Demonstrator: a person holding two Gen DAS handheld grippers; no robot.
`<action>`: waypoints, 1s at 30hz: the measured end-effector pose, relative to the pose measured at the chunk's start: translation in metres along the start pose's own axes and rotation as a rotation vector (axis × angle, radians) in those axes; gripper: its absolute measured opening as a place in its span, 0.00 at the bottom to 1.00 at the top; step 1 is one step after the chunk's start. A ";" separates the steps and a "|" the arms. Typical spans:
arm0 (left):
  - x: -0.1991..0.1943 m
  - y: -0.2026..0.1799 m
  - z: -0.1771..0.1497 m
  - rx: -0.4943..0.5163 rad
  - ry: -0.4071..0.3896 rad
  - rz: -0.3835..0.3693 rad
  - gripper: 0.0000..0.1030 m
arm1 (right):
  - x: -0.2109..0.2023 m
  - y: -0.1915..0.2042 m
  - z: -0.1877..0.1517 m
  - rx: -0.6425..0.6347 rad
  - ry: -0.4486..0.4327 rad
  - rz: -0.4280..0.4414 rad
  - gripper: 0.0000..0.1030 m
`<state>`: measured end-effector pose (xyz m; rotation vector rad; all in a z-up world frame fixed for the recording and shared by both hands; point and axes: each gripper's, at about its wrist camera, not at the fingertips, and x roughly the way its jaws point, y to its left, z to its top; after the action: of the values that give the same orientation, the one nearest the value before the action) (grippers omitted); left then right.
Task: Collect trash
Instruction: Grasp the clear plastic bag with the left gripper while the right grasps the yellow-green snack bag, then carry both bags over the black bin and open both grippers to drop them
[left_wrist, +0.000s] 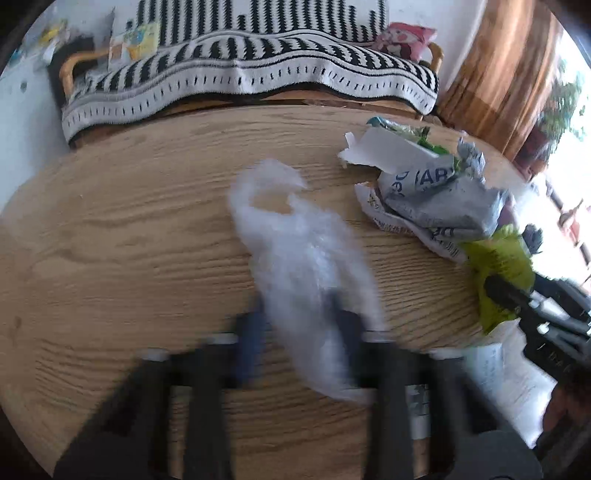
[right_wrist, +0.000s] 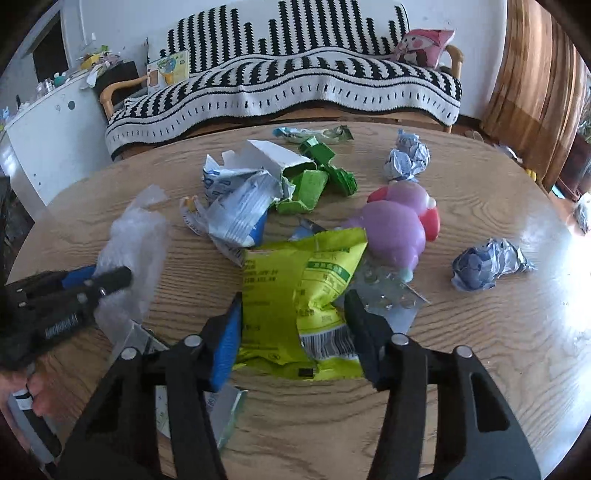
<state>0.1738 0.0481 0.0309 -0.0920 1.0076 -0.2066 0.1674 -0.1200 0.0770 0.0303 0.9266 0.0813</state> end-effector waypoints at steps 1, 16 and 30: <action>0.000 0.001 -0.001 -0.009 0.008 -0.023 0.07 | -0.001 -0.001 -0.002 0.005 -0.005 0.018 0.48; -0.032 0.004 -0.009 0.005 -0.080 0.005 0.02 | -0.037 -0.026 -0.018 0.102 -0.112 0.037 0.47; -0.034 0.011 -0.003 0.003 -0.089 0.016 0.02 | -0.037 -0.024 -0.018 0.072 -0.114 0.033 0.48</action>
<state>0.1549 0.0656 0.0551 -0.0898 0.9195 -0.1875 0.1318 -0.1475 0.0942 0.1159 0.8144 0.0762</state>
